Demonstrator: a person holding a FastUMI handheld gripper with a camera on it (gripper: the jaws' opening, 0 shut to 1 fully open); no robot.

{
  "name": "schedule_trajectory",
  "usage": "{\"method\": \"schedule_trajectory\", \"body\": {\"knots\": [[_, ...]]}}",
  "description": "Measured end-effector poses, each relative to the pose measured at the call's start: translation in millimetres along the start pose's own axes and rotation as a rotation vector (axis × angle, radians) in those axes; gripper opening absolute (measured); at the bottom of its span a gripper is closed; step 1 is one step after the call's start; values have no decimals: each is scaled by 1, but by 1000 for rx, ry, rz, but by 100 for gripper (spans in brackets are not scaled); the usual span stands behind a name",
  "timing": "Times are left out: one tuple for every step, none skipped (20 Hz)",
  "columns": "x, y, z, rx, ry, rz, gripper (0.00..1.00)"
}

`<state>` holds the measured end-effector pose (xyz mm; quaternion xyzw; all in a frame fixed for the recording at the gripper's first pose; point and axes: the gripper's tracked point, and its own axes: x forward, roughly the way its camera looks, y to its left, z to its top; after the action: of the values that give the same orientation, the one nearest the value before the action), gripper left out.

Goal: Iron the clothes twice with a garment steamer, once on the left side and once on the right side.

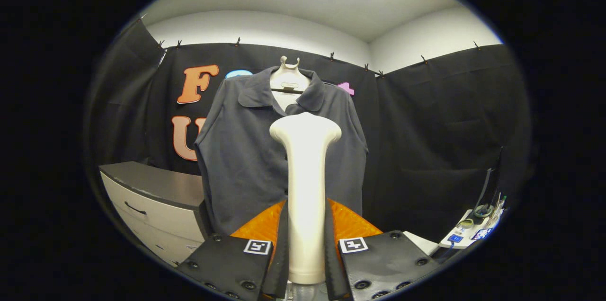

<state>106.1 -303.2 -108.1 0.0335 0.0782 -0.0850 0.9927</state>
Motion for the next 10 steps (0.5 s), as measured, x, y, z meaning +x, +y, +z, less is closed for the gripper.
{"method": "schedule_trajectory", "body": {"knots": [[11,-5,3,-1,-2,-2,39],[21,-9,5,-3,-7,2,39],[31,-12,7,-8,-11,5,39],[42,-16,9,-14,-15,8,39],[53,-19,10,-20,-14,10,39],[63,-22,11,-25,-15,10,39],[71,-24,12,-29,-15,14,39],[79,-25,12,-30,-18,23,39],[83,-25,12,-26,-20,33,39],[88,-25,10,-21,-18,38,39]]}}
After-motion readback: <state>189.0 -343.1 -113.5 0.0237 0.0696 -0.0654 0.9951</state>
